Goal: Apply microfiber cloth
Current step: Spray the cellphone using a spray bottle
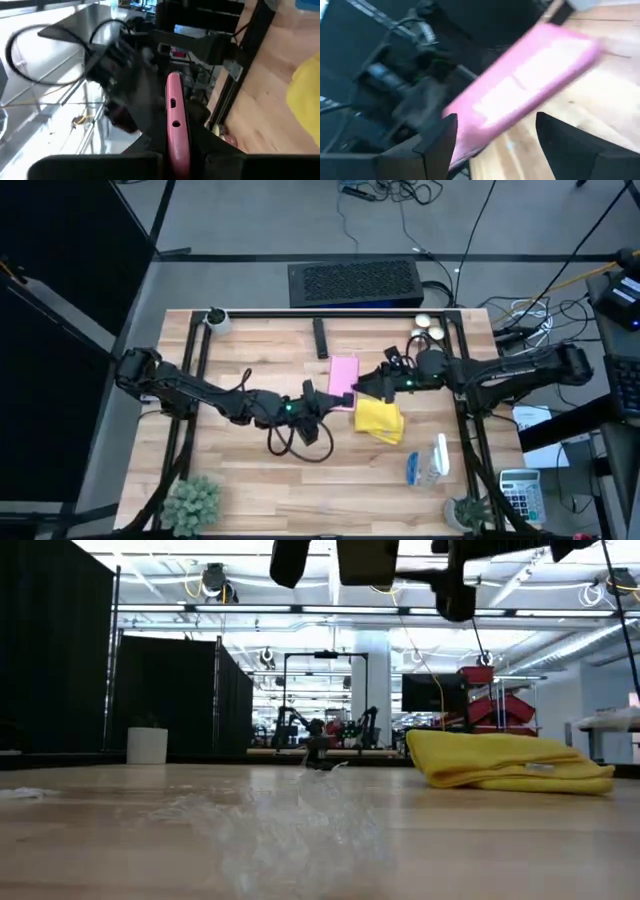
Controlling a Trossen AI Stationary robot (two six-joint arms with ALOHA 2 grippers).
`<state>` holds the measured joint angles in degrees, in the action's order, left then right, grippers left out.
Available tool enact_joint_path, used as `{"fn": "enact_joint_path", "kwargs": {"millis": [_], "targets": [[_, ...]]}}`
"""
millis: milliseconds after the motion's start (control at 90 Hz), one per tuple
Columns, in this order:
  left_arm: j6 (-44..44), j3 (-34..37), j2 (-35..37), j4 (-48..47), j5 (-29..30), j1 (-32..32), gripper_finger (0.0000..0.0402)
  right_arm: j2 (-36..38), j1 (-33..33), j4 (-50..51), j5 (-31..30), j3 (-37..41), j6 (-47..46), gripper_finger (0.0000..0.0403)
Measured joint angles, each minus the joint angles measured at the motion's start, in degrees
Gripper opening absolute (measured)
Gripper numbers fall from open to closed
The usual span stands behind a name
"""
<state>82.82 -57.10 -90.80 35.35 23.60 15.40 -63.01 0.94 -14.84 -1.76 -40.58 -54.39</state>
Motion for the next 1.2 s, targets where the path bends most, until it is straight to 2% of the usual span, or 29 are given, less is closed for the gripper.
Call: {"fn": "enact_joint_path", "kwargs": {"millis": [144, 233, 333, 544, 633, 700, 811, 878, 1022, 1067, 1122, 1200], "targets": [[0.1, 0.0, 0.0, -0.3, -1.7, 0.2, 0.0011, -4.2, -0.6, -6.6, 0.1, 0.0, 1.5, 0.0249], [0.1, 0.0, 0.0, -0.5, -1.7, 0.2, 0.0011, -6.4, -1.0, -9.5, -0.1, 0.0, 5.0, 0.023], [0.6, 0.0, 0.0, -1.3, -1.4, 0.2, 0.0018, -7.6, -1.0, -11.6, 0.0, 0.0, 6.5, 0.0178], [-1.4, 0.0, 0.0, -6.5, -0.7, 0.6, 0.0052, -5.9, -0.9, -12.7, -0.6, 0.0, 8.9, 0.0036], [-4.6, -0.3, 0.0, -8.6, 0.0, 1.0, 0.0071, -4.1, -1.4, -12.2, -1.5, 0.0, 12.0, 0.0026], [-10.6, -0.2, 0.0, -10.5, 0.8, 1.5, 0.0086, -2.4, -2.1, -11.6, -1.5, 0.2, 15.3, 0.002], [-21.9, 0.0, 0.0, -12.6, -1.4, 2.8, 0.0108, 1.3, -3.6, -10.5, -6.5, -0.1, 19.4, 0.0016], [-29.2, 0.0, 0.0, -12.9, -1.2, 3.0, 0.0115, 3.3, -4.2, -6.6, -6.3, 0.0, 21.3, 0.0013], [-45.0, 0.0, 0.6, -14.2, 5.6, 2.6, 0.0119, 8.1, -4.3, 1.6, -6.2, 0.1, 26.0, 0.0011], [-50.7, 0.0, 1.8, -15.1, 5.9, 1.9, 0.0119, 9.3, -4.2, 4.3, -6.0, 0.1, 27.1, 0.0011], [-57.7, 0.0, 4.1, -16.5, 5.0, 0.6, 0.012, 10.4, -3.7, 8.0, -5.2, 0.1, 28.4, 0.0011], [-66.5, -0.1, 7.3, -17.3, -0.2, -2.2, 0.012, 11.5, -2.9, 11.6, -4.1, 0.1, 30.6, 0.0011]]}}
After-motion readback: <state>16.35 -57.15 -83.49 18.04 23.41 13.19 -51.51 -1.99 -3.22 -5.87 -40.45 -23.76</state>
